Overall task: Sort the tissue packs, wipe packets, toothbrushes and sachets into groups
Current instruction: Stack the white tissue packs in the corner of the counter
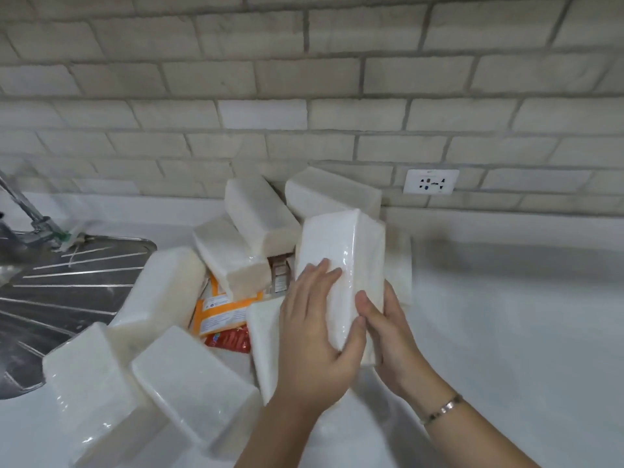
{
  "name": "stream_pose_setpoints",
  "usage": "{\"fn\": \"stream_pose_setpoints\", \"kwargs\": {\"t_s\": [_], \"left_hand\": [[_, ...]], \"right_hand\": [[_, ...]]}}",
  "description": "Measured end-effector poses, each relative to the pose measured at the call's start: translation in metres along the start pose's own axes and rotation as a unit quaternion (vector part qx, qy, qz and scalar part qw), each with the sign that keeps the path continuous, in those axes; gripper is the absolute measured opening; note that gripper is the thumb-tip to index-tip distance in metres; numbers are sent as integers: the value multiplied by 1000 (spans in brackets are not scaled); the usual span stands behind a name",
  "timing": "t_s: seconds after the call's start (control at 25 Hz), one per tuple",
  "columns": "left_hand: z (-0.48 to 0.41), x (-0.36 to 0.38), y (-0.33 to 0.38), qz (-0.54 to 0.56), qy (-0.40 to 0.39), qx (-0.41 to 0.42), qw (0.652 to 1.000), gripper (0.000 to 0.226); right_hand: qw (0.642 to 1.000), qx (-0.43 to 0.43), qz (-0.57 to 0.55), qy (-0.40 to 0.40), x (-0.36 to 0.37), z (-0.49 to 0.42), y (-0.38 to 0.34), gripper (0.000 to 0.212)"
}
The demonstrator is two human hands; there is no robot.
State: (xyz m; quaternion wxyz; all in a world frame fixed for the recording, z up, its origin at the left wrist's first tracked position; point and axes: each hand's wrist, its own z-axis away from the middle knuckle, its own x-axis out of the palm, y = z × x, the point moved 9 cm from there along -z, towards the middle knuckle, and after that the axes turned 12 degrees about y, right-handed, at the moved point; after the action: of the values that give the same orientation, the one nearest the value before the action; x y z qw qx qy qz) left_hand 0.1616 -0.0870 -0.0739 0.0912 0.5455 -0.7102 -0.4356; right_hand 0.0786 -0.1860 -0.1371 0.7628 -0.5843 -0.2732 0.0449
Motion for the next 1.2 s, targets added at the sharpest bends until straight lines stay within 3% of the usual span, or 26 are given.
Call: {"fn": "stream_pose_setpoints", "kwargs": {"t_s": [0.08,0.16,0.4,0.6,0.72,0.88,1.04,1.2], "left_hand": [[5,24,-5,-36,-46,-78,995,83],[16,59,3,9,-139,-112,984,97],[26,137,28,9,-197,-69,978,102],[66,237,81,8,-329,38,943,98],[103,292,99,-17,-400,91,912,95],[146,347,111,-22,-440,142,886,89],[174,390,142,-21,-434,206,877,89],[200,450,182,-36,-430,237,871,93]], "right_hand": [[998,-36,4,42,-25,1,-15,48],[994,-64,-11,84,-56,3,-30,49],[978,-79,51,186,-160,2,-48,65],[873,-178,122,436,-294,35,-75,57],[812,-165,215,516,-358,53,-69,72],[792,-132,312,508,-416,69,-60,58],[706,-220,475,477,-441,78,-83,39],[709,-185,507,454,-499,69,-96,43]]}}
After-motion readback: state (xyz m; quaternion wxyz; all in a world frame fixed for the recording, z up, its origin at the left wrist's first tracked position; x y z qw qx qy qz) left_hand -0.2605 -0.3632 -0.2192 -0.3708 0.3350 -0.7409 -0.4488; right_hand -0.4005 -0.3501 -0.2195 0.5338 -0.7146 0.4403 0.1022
